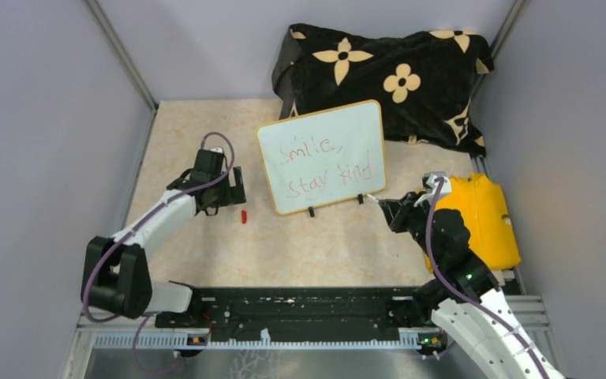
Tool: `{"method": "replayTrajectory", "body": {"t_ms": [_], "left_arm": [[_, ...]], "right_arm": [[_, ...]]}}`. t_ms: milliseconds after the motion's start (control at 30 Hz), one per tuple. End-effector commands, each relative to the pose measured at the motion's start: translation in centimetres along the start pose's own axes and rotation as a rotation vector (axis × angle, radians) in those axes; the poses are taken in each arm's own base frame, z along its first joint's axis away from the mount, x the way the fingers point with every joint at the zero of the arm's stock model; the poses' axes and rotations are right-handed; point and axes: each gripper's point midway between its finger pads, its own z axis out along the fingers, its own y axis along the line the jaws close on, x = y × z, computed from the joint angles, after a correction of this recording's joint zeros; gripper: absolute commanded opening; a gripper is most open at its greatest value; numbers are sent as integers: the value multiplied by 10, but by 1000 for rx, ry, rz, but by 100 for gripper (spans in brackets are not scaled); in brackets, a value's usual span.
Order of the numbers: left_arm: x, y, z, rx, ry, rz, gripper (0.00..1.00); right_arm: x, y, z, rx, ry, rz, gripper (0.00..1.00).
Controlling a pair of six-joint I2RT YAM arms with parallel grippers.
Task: Write a sentence on the whiteboard
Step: Write a sentence on the whiteboard, then close the whiteboard marker at the center of the board.
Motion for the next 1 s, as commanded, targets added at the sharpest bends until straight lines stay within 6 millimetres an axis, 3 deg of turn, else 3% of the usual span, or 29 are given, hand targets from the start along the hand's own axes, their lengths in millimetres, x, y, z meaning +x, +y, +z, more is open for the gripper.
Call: {"method": "replayTrajectory", "body": {"t_ms": [0,167,267,333,567,967], "left_arm": [[-33,3,-24,13,-221,-63,99],[-60,29,-53,-32,-553,-203,99],[-79,10,-72,103,-656,-112,99],[-78,2,-62,115,-582,-106,99],[-25,-9,5,65,-159,-86,99],[13,-32,38,130,128,-68,99]], "right_arm": [[-10,5,-3,-23,-56,1,0],[-14,6,-4,-29,-75,5,0],[-16,6,-6,-31,-88,9,0],[-16,5,-6,-29,-92,10,0],[-18,0,-6,1,-106,13,0],[-19,-7,-7,41,-113,14,0]]}}
